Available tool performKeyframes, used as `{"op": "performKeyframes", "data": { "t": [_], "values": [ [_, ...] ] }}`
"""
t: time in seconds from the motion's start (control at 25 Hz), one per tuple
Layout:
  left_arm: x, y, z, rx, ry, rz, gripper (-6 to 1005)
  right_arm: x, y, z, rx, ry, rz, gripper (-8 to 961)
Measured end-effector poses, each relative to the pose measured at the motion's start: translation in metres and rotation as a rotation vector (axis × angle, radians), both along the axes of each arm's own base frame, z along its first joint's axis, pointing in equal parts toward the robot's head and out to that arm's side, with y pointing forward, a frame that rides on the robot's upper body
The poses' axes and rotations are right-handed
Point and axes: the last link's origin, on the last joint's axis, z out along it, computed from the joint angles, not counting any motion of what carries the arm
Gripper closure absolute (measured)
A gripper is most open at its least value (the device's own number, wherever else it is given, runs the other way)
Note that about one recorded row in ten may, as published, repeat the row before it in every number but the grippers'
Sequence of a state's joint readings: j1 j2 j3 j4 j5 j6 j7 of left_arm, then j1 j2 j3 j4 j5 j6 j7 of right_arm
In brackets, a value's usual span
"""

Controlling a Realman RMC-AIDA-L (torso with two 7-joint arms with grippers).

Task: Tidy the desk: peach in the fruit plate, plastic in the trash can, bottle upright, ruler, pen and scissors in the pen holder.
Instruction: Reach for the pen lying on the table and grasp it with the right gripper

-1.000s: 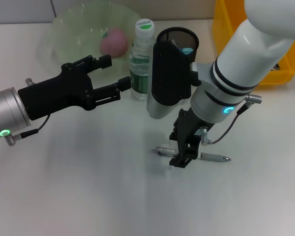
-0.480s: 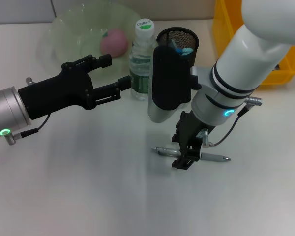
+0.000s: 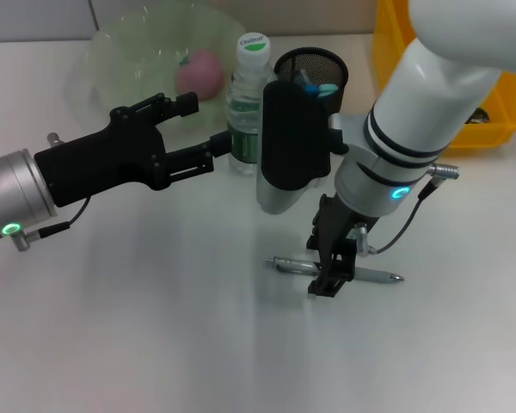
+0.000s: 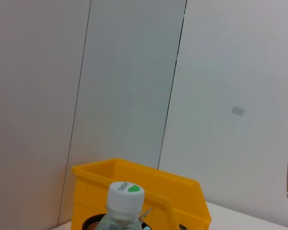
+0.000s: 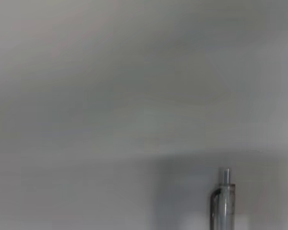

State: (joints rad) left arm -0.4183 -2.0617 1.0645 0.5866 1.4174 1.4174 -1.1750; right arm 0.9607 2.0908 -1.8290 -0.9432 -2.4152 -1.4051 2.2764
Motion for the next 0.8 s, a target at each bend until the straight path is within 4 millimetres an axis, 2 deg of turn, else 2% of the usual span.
{"op": "performKeyframes", "data": {
  "t": [0.8],
  "values": [
    [-0.0006, 0.0009, -0.0001, 0.006, 0.006, 0.002, 185, -0.0019, -0.0021, -0.0035, -0.024, -0.035, 0.04, 325]
  ]
}}
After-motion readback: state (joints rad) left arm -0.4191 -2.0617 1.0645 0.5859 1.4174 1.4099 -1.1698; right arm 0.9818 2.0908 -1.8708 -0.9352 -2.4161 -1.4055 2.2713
